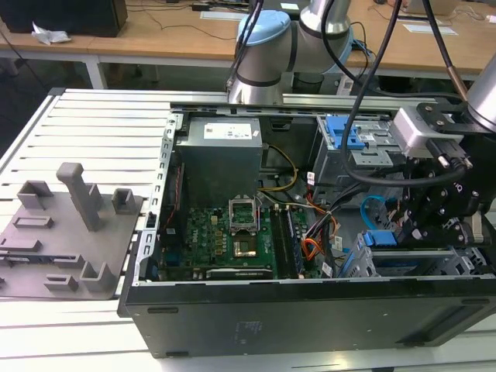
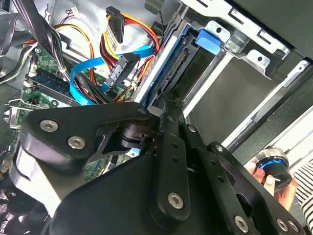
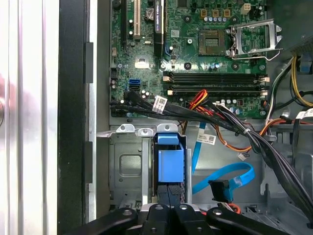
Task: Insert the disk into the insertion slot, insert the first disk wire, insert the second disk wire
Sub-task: 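Insert the first disk wire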
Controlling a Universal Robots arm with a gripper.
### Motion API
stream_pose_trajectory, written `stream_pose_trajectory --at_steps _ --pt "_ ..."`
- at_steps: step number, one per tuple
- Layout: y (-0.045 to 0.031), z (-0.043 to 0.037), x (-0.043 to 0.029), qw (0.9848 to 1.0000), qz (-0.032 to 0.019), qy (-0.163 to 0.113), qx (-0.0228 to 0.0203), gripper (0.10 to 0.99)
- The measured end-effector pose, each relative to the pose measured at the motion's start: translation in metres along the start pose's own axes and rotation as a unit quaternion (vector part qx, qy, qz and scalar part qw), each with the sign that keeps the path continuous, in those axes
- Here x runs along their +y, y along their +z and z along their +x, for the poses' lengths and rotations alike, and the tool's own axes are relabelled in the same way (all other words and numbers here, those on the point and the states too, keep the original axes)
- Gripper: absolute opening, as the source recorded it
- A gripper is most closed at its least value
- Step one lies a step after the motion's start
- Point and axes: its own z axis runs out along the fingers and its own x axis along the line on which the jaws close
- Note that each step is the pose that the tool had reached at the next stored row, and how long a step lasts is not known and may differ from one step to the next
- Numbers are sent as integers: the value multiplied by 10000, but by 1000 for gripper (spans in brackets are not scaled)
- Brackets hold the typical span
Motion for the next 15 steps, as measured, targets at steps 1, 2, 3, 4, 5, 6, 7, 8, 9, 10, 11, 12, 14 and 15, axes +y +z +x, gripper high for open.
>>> stream_pose_trajectory --at_steps 1,2,3,4,5,6,7,8,9,10,11,12,14,15 --pt "0 0 0 10000 0 0 0 169" --pt "0 0 0 10000 0 0 0 235" --pt "0 0 -1 10000 0 0 0 235" --pt "0 0 -1 10000 0 0 0 294" --pt "0 0 -1 10000 0 0 0 361" --pt "0 0 -1 10000 0 0 0 361" --pt "0 0 -1 10000 0 0 0 361" --pt "-16 1 -1 10000 0 0 1 361" --pt "-51 1 1 10000 0 0 1 361" --pt "-165 1 6 10000 0 0 0 361" --pt "-249 1 9 10000 0 0 -1 361" --pt "-329 1 13 10000 0 0 0 361" --pt "-426 2 17 10000 0 0 -1 361" --pt "-425 2 17 10000 0 0 -1 361"
